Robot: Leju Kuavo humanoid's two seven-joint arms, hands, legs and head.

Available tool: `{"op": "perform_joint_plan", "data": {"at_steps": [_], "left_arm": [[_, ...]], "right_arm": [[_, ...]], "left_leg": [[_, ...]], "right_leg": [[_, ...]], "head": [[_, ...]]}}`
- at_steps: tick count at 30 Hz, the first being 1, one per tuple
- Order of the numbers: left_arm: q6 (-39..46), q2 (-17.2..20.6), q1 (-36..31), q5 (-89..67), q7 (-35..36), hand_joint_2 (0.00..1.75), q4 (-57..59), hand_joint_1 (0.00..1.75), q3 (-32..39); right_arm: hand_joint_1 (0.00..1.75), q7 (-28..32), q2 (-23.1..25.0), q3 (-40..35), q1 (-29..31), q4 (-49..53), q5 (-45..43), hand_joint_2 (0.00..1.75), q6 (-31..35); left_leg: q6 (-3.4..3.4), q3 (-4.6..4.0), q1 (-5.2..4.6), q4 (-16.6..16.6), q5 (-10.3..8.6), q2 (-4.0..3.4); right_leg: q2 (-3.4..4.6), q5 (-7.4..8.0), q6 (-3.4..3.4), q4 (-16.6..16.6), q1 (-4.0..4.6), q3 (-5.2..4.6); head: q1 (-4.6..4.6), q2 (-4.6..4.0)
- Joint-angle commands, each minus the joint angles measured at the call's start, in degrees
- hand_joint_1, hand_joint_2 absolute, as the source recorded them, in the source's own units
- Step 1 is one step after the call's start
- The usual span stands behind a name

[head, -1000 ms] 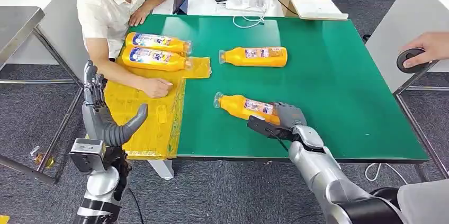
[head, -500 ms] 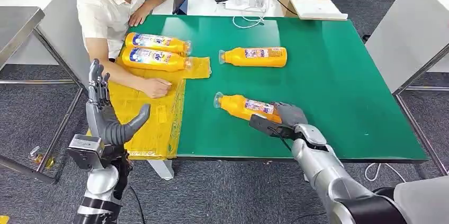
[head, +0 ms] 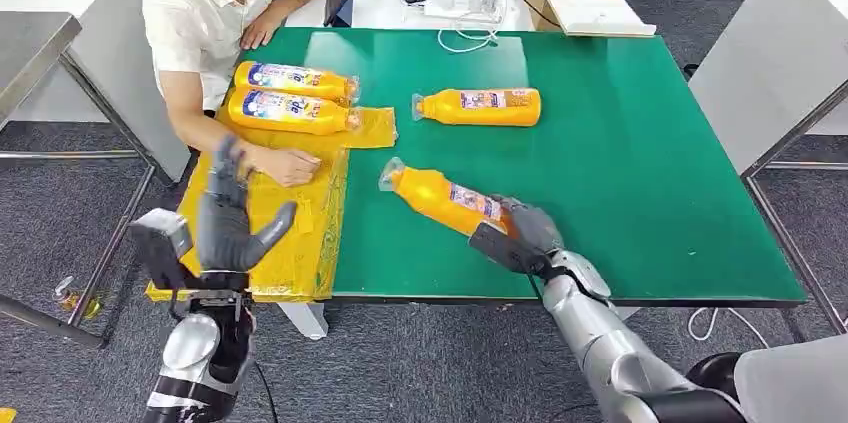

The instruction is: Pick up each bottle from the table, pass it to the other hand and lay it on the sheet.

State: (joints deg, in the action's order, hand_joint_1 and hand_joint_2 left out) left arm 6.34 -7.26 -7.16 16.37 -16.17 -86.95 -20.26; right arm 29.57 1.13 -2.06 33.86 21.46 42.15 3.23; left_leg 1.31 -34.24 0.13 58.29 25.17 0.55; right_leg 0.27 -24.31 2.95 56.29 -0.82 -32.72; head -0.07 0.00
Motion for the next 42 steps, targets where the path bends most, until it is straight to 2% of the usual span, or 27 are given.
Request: {"op": "perform_joint_plan", "data": {"at_steps": [1, 4, 8, 19, 22, 26, 32, 37, 42], "left_arm": [[-3.5, 2.8, 3.5, 5.1, -1.1, 1.75, 5.0, 0.0, -5.8], [-7.2, 3.5, 4.7, 9.0, -0.2, 1.75, 2.9, 0.0, -6.9], [-7.8, 3.6, 5.0, 9.2, -0.1, 1.75, 2.1, 0.0, -7.3], [-12.3, 3.2, 4.5, 10.7, -0.2, 1.75, 2.0, 0.0, -9.6], [-11.2, 2.7, 3.7, 8.8, -1.2, 1.75, 2.9, 0.0, -9.8], [-11.2, 2.7, 3.6, 8.8, -1.2, 1.75, 3.0, 0.0, -9.7], [-11.7, 1.8, 2.8, 9.2, -1.1, 1.75, 3.2, 0.0, -9.7], [-12.7, 1.2, 2.3, 8.8, -2.7, 1.75, 2.6, 0.0, -10.7], [-15.3, 1.6, 2.2, 10.1, -3.3, 1.75, 2.2, 0.0, -11.2]], "right_arm": [[1.75, 5.0, 6.1, -8.5, -14.9, 33.1, -19.2, 1.75, 0.1], [1.75, 5.0, 5.2, -13.5, -17.4, 40.6, -25.3, 1.75, 1.5], [1.75, 4.7, 4.8, -15.7, -16.8, 41.7, -25.5, 1.75, 3.1], [1.75, 5.6, 5.0, -25.4, -13.1, 33.2, -22.3, 1.75, 1.3], [1.75, 6.4, 5.3, -25.3, -12.1, 29.5, -22.0, 1.75, 2.6], [1.75, 6.4, 5.3, -25.3, -12.0, 29.4, -22.0, 1.75, 2.5], [1.75, 5.6, 6.1, -29.2, -10.3, 23.7, -19.5, 1.75, -0.8], [1.75, 5.8, 8.2, -31.5, -8.9, 17.8, -18.6, 1.75, -1.4], [1.75, 6.7, 8.4, -32.1, -8.5, 16.3, -18.9, 1.75, -1.9]], "left_leg": [[-0.11, 0.1, -0.01, -0.1, 0.07, -0.24], [-0.09, -0.01, 0.0, -0.1, 0.1, 0.07], [-0.06, -0.43, 0.01, 0.0, 0.05, -0.07], [-0.07, -0.41, 0.01, 0.0, 0.03, -0.05], [-0.07, -0.39, 0.02, -0.1, 0.03, -0.01], [-0.06, -0.43, 0.01, 0.0, 0.02, 0.04], [-0.1, -0.28, 0.03, 0.0, 0.05, -0.02], [-0.11, -0.27, 0.03, -0.1, 0.04, -0.01], [-0.07, -0.38, 0.02, 0.0, 0.03, 0.03]], "right_leg": [[0.18, -0.04, -0.15, 0.0, 0.0, -0.03], [-0.07, -0.15, -0.13, 0.0, 0.01, -0.05], [0.08, -0.05, -0.08, 0.0, 0.01, -0.48], [0.04, -0.04, -0.1, 0.0, 0.0, -0.46], [0.02, -0.04, -0.09, 0.0, 0.02, -0.42], [-0.03, -0.04, -0.08, 0.0, 0.01, -0.44], [-0.01, -0.06, -0.16, 0.0, 0.03, -0.3], [-0.03, -0.07, -0.17, 0.0, 0.04, -0.3], [-0.05, -0.07, -0.1, 0.0, 0.02, -0.4]], "head": [[-0.07, 0.0], [-0.02, 0.0], [-0.04, 0.0], [-0.02, 0.0], [-0.02, 0.0], [-0.02, 0.0], [0.0, 0.0], [-0.02, 0.0], [0.0, 0.0]]}}
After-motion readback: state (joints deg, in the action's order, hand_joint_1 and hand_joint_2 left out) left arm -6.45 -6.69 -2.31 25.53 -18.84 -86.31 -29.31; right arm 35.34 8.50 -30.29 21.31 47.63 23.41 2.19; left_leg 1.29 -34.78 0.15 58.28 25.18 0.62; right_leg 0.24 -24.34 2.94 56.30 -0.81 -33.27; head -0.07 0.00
